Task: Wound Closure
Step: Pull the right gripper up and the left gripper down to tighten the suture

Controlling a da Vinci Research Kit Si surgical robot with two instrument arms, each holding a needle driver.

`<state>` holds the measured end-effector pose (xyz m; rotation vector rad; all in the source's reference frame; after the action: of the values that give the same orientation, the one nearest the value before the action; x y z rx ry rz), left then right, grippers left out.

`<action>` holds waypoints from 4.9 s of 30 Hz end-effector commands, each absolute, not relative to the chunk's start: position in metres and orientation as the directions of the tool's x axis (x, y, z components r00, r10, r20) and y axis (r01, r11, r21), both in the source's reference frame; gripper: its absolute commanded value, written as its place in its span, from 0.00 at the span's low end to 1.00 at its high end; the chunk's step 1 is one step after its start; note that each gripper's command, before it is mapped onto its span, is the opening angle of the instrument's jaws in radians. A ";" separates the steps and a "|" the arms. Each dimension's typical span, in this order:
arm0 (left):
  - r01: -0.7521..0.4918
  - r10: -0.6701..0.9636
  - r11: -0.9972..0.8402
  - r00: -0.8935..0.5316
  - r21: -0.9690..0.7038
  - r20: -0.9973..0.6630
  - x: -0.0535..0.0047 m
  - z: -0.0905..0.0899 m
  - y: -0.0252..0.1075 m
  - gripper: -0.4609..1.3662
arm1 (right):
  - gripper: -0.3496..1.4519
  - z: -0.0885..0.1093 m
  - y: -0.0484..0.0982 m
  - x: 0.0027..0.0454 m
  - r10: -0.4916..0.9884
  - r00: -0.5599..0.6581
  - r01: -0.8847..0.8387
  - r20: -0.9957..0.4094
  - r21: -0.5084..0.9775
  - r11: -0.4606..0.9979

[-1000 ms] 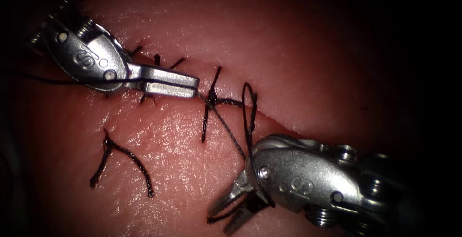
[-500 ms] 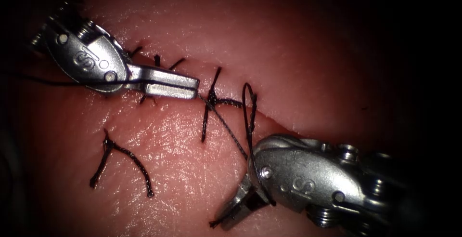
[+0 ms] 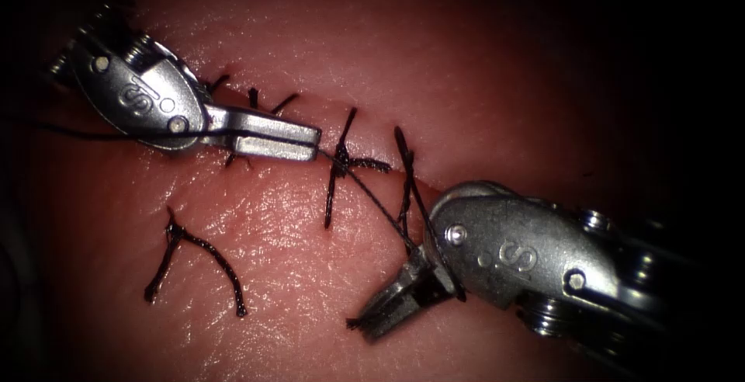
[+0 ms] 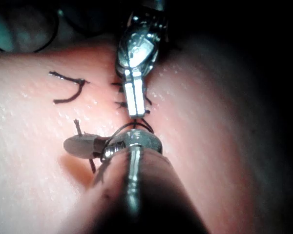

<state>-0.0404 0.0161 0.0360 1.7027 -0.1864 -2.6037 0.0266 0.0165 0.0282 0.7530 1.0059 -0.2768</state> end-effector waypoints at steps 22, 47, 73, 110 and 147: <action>0.046 -0.027 -0.999 -0.449 0.007 -0.893 -0.0425 0.037 0.004 0.06 | 0.00 0.031 0.024 0.0224 0.297 0.454 0.324 -0.840 0.467 0.823; 0.098 -0.048 -0.995 -0.454 0.004 -0.890 -0.0428 0.027 -0.002 0.06 | 0.00 0.033 0.025 0.0223 0.330 0.464 0.248 -0.822 0.479 0.842; 0.164 -0.019 -0.985 -0.388 -0.049 -0.921 -0.0388 0.024 -0.011 0.06 | 0.00 0.035 0.027 0.0230 0.334 0.472 0.181 -0.816 0.461 0.869; 0.284 -0.003 -0.955 -0.291 -0.083 -0.957 -0.0362 0.019 -0.019 0.06 | 0.00 0.038 0.027 0.0235 0.184 0.473 0.198 -0.862 0.307 0.931; 0.312 0.021 -0.944 -0.277 -0.111 -0.961 -0.0358 0.020 -0.022 0.06 | 0.00 0.039 0.028 0.0231 0.055 0.464 0.235 -0.884 0.183 0.955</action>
<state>-0.0358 -0.0217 0.0198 1.7666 0.4112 -2.3388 0.0231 0.0281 0.0389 0.3040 1.0860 -0.1170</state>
